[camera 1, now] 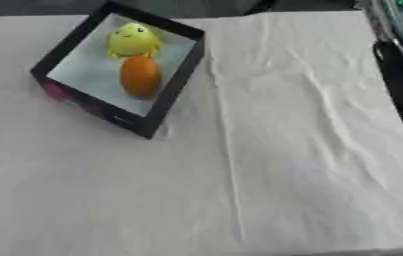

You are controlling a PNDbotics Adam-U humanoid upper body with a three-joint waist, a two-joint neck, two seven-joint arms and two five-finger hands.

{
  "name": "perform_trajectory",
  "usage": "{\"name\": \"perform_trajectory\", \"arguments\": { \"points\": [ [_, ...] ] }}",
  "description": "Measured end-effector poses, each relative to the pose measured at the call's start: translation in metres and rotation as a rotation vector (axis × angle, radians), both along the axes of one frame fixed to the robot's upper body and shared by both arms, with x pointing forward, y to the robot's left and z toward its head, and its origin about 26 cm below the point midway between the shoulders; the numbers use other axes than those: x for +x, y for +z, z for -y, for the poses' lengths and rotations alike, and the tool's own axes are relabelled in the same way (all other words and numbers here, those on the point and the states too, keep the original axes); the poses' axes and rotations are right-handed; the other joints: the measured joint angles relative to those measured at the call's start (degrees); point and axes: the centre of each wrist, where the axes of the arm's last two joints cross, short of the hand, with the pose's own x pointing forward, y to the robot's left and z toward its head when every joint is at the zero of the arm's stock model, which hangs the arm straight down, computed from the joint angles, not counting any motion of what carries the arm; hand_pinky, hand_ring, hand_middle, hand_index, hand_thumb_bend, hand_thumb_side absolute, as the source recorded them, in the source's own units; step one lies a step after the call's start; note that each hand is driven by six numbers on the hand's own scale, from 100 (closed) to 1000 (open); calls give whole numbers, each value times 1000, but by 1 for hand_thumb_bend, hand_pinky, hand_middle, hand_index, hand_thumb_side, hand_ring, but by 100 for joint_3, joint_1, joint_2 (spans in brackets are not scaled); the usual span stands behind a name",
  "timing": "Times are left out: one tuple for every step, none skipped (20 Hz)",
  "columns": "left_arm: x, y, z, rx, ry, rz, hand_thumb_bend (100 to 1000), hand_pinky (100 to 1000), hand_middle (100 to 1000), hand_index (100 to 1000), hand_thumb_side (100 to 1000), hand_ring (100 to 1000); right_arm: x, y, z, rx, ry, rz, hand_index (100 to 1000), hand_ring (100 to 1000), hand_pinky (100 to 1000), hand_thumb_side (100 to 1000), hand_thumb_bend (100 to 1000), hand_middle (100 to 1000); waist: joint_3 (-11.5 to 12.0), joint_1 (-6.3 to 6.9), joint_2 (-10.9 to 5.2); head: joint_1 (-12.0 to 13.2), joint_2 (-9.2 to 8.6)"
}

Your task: Pick up objects on the table and place them in the box.

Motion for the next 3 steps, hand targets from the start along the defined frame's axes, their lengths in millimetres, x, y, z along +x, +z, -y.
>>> {"name": "perform_trajectory", "arguments": {
  "points": [
    [0, 0, 0, 0, 1, 0, 445, 810, 771, 784, 642, 580, -3, -8, 5, 16, -14, -16, 877, 779, 807, 204, 365, 698, -10, 3, -4, 17, 5],
    [0, 0, 0, -1, 2, 0, 445, 810, 771, 784, 642, 580, -6, -16, 10, 34, -23, -33, 877, 778, 806, 211, 357, 697, -20, 4, -8, 34, 5],
    [0, 0, 0, -1, 3, 0, 445, 810, 771, 785, 642, 580, -9, -24, 14, 51, -27, -52, 879, 779, 803, 233, 334, 699, -25, 4, -11, 46, 6]
  ]
}}
